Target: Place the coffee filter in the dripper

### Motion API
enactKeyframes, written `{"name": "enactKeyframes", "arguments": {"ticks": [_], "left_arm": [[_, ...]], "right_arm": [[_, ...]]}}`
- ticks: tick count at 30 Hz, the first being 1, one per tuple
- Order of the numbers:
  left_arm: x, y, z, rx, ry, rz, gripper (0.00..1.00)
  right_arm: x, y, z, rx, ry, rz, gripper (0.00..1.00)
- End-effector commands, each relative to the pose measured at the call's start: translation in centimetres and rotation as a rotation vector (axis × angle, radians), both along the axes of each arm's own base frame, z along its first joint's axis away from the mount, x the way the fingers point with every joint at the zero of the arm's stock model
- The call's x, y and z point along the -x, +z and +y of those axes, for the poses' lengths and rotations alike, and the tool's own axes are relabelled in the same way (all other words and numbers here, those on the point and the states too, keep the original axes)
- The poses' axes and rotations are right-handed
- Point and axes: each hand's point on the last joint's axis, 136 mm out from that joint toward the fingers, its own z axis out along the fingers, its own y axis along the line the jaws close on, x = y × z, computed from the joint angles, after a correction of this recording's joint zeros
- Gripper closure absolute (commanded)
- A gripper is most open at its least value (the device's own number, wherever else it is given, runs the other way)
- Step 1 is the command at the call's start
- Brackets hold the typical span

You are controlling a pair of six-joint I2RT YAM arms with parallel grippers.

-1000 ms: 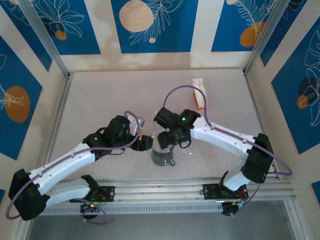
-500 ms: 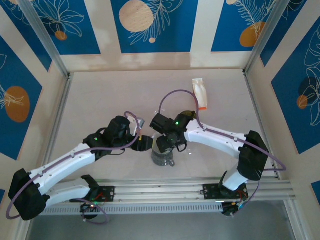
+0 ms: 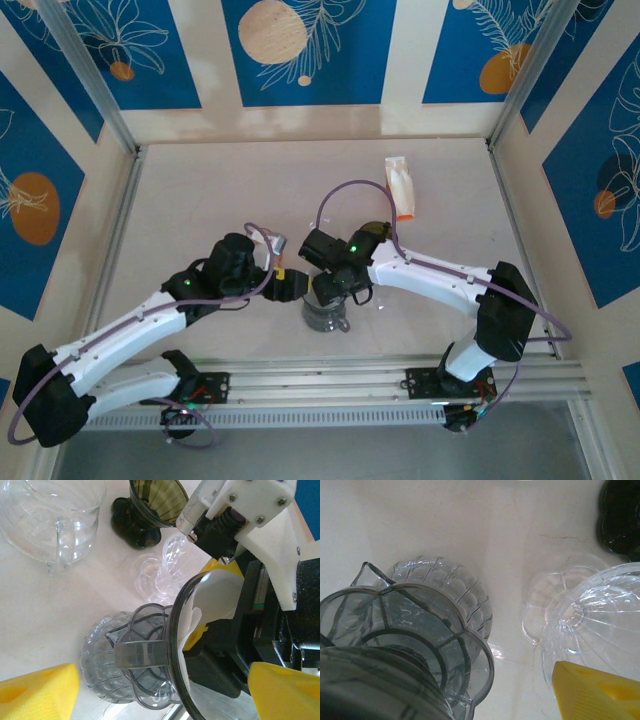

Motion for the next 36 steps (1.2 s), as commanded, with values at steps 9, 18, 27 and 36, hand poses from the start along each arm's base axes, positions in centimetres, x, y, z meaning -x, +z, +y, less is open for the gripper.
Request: {"name": "enactKeyframes", "arguments": {"ticks": [9, 18, 27, 36], "left_arm": [[-0.6, -2.0, 0.6, -0.108, 0.035, 0.047, 0.28], [-0.5, -1.8, 0.4, -0.098, 0.026, 0.051, 0.29], [-0.5, -1.8, 0.3, -0.092, 0.027, 0.055, 0.29], [-0.6, -2.0, 0.3, -0.093, 0.033, 0.058, 0.3]], "right_arm": [[0.3, -1.1, -0.4, 0.038, -0.008, -0.001, 0.25], [-0.5, 2.7, 1.0, -0.109, -0.011, -0.079, 0.25], [-0.1, 4.5, -1.3, -0.17, -0.076, -0.083, 0.24], [0.2, 4.1, -3.7, -0.163, -0.119, -0.097, 0.24]]}}
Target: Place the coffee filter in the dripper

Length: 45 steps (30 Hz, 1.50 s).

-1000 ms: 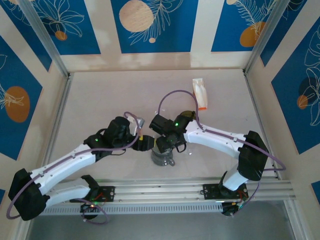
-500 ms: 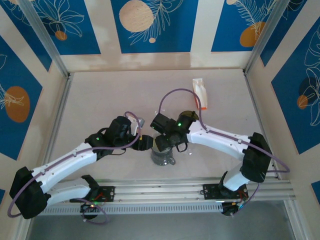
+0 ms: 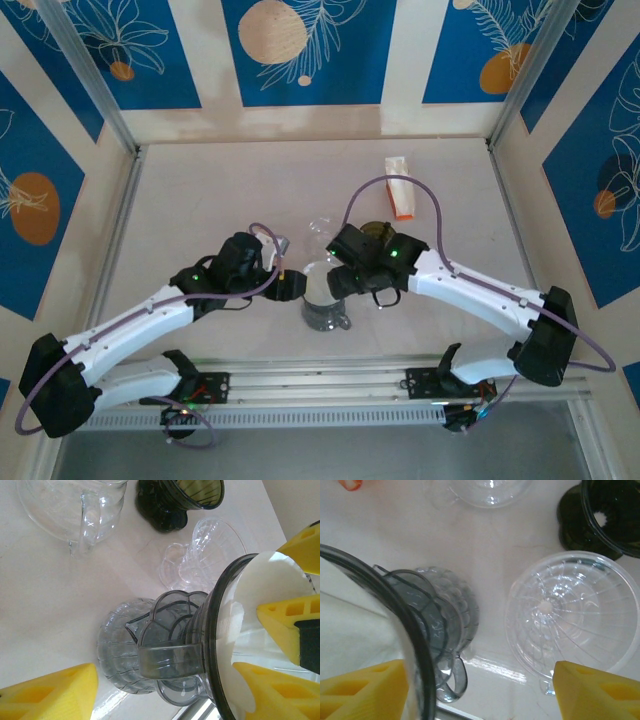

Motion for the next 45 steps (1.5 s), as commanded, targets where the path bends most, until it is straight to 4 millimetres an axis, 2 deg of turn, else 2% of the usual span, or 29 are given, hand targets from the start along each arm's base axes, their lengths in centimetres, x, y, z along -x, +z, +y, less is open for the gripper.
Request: {"name": "enactKeyframes", "arguments": {"ticks": [1, 6, 12, 19, 24, 34, 39, 42, 45], "left_arm": [[-0.1, 0.2, -0.1, -0.008, 0.004, 0.004, 0.3], [-0.1, 0.3, -0.2, -0.002, 0.003, 0.008, 0.3], [-0.2, 0.3, -0.3, -0.003, 0.001, 0.01, 0.28], [-0.3, 0.9, -0.4, 0.014, 0.001, 0.0, 0.26], [-0.2, 1.9, -0.6, 0.044, -0.005, -0.017, 0.22], [0.0, 5.6, -0.9, 0.116, -0.02, -0.066, 0.17], [0.2, 7.3, 0.0, 0.132, 0.004, -0.114, 0.15], [0.5, 6.6, 1.7, 0.085, 0.042, -0.139, 0.14], [1.4, 3.9, 3.0, 0.037, 0.065, -0.085, 0.14]], "right_arm": [[0.0, 0.1, -0.5, -0.016, -0.021, -0.003, 0.24], [-0.1, 0.4, 0.5, -0.041, 0.008, -0.014, 0.24], [-0.9, 3.3, 0.8, -0.093, 0.021, -0.099, 0.24], [-0.8, 6.4, -0.7, -0.151, -0.011, -0.192, 0.24], [0.4, 7.2, -1.7, -0.205, -0.022, -0.224, 0.25], [2.1, 6.4, -2.6, -0.234, -0.028, -0.207, 0.27], [3.6, 5.2, -2.8, -0.245, -0.014, -0.174, 0.3], [5.3, 3.6, -2.8, -0.258, 0.01, -0.13, 0.35], [7.1, 1.3, -2.7, -0.241, 0.042, -0.077, 0.37]]}}
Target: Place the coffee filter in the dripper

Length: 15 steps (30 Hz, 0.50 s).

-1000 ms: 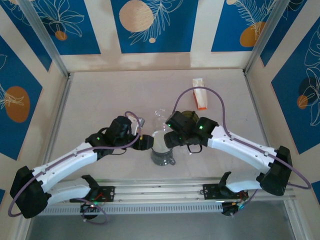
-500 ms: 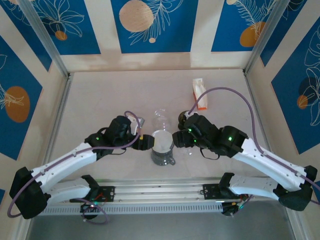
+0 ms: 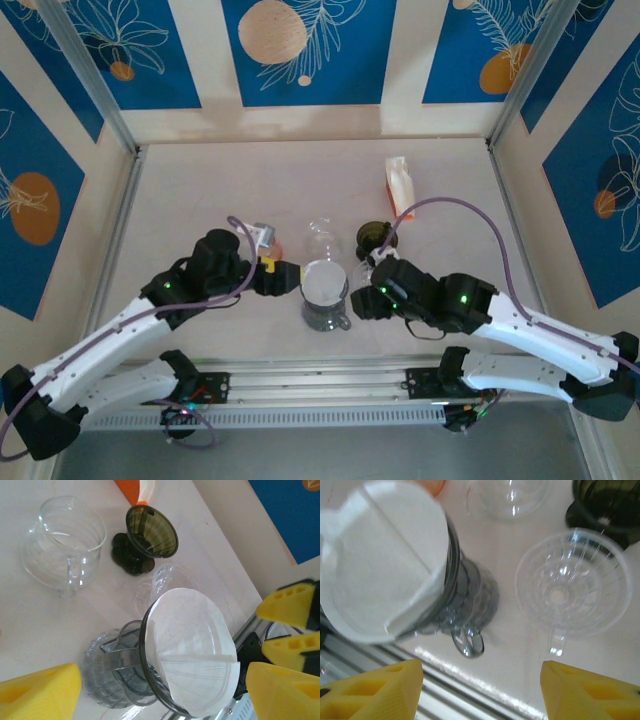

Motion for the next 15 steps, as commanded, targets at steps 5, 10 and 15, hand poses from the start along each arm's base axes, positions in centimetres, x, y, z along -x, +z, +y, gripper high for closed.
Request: {"name": "enactKeyframes", "arguments": {"ticks": [5, 10, 15], "left_arm": [[2.2, -7.4, 3.6, -0.119, 0.095, 0.163, 0.16], [1.2, -9.2, 5.4, -0.134, 0.189, 0.202, 0.25], [-3.6, -7.8, 6.0, -0.016, 0.298, 0.179, 0.28]], "right_arm": [[4.3, -6.1, 0.7, 0.077, 0.092, 0.109, 0.44], [5.8, -9.3, 1.2, 0.103, 0.141, 0.117, 0.51], [5.8, -10.3, 0.4, 0.076, 0.106, 0.117, 0.52]]}}
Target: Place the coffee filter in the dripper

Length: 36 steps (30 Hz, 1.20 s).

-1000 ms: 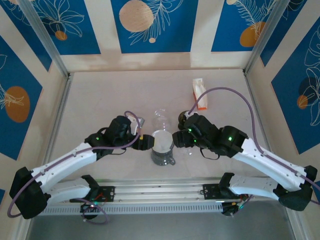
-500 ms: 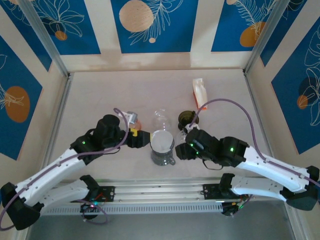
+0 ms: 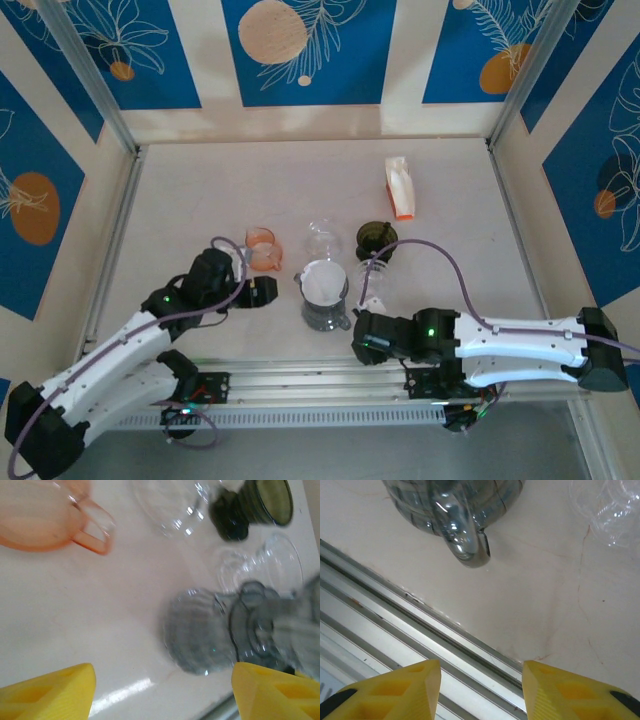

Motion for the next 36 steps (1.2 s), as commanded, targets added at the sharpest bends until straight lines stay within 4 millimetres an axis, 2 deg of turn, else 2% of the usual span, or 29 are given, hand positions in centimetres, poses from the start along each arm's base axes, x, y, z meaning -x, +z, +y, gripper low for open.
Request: {"name": "enactKeyframes", "arguments": {"ticks": [1, 4, 6, 9, 14, 17, 24, 33, 36], "left_arm": [[-3.6, 2.0, 0.1, 0.084, 0.081, -0.068, 0.28], [-7.1, 2.0, 1.7, 0.058, 0.176, -0.102, 0.28], [-9.0, 0.7, 2.5, 0.024, 0.224, -0.069, 0.3], [-11.0, -0.7, 3.5, -0.016, 0.294, -0.057, 0.3], [-13.2, -1.9, 5.0, -0.067, 0.396, -0.062, 0.31], [-13.9, -2.4, 5.8, -0.111, 0.44, -0.054, 0.4], [-15.1, -3.1, 6.4, -0.168, 0.477, -0.041, 0.5], [-14.8, -4.6, 6.8, -0.249, 0.464, 0.03, 0.68], [-14.5, -5.0, 6.7, -0.269, 0.446, 0.061, 0.71]], "right_arm": [[-0.2, 0.5, 0.3, -0.072, -0.051, -0.009, 0.52], [-0.2, 0.3, -0.3, -0.067, -0.064, -0.011, 0.52], [-0.3, 0.3, -0.4, -0.062, -0.065, -0.014, 0.52], [-0.4, 0.3, -0.5, -0.062, -0.063, -0.024, 0.52], [-0.4, 0.0, -0.4, -0.068, -0.066, -0.023, 0.52], [-0.3, -0.3, -0.5, -0.069, -0.068, -0.022, 0.52], [-0.2, -1.1, -0.8, -0.088, -0.071, -0.013, 0.51], [-0.2, -1.8, -0.3, -0.126, -0.043, 0.003, 0.5], [-0.5, -1.7, 0.0, -0.145, -0.037, 0.002, 0.49]]}}
